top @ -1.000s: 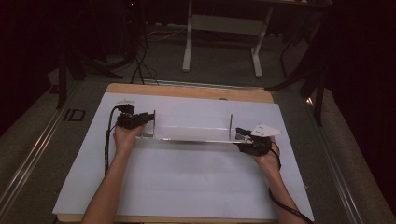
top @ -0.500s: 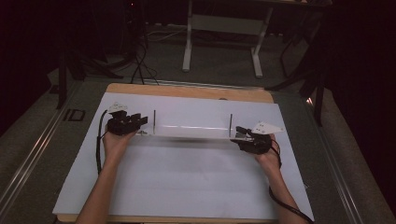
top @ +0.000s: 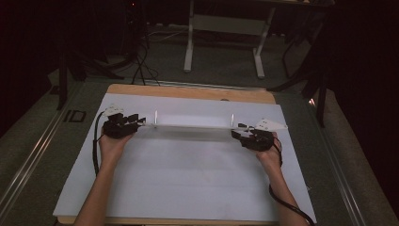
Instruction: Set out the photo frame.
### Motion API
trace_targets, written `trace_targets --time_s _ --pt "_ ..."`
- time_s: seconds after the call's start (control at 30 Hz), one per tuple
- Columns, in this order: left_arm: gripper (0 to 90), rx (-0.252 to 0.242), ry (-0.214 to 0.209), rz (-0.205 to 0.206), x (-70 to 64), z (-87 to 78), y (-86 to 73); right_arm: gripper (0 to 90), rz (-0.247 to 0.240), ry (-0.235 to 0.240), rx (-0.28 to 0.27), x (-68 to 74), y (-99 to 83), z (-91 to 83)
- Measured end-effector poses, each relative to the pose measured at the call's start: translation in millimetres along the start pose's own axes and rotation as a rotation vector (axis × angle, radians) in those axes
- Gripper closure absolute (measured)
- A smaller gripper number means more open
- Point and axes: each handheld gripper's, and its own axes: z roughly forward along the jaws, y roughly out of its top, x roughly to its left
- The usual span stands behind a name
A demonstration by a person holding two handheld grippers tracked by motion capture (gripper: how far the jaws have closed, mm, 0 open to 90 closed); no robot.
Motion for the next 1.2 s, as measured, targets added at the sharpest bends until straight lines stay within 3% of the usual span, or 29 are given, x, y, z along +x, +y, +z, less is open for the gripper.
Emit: trace_targets --time_s 0.33,0.5,0.63,0.83,1.2 --pt "54.4 -0.029 -0.041 0.014 2.1 -1.4 -2.6 51.3 0.013 -0.022 -0.016 -2.2 3.1 2.5" --pt "52.3 -0.043 -0.047 0.032 1.2 -2.5 -2.3 52.9 -0.009 -0.044 -0.011 -1.8 5.4 3.7" --pt "51.9 -0.037 -0.042 0.065 -2.3 -1.8 -1.9 53.1 -0.01 -0.049 -0.009 -2.7 7.0 4.5" --pt "51.8 -0.007 -0.045 0.05 1.7 -1.3 -4.0 53.4 0.002 -0.06 -0.014 -4.3 8.7 6.2" --pt "47.3 -0.017 -0.104 0.132 -7.1 -3.0 1.1 54.1 0.009 -0.069 -0.018 -6.7 11.1 8.3"
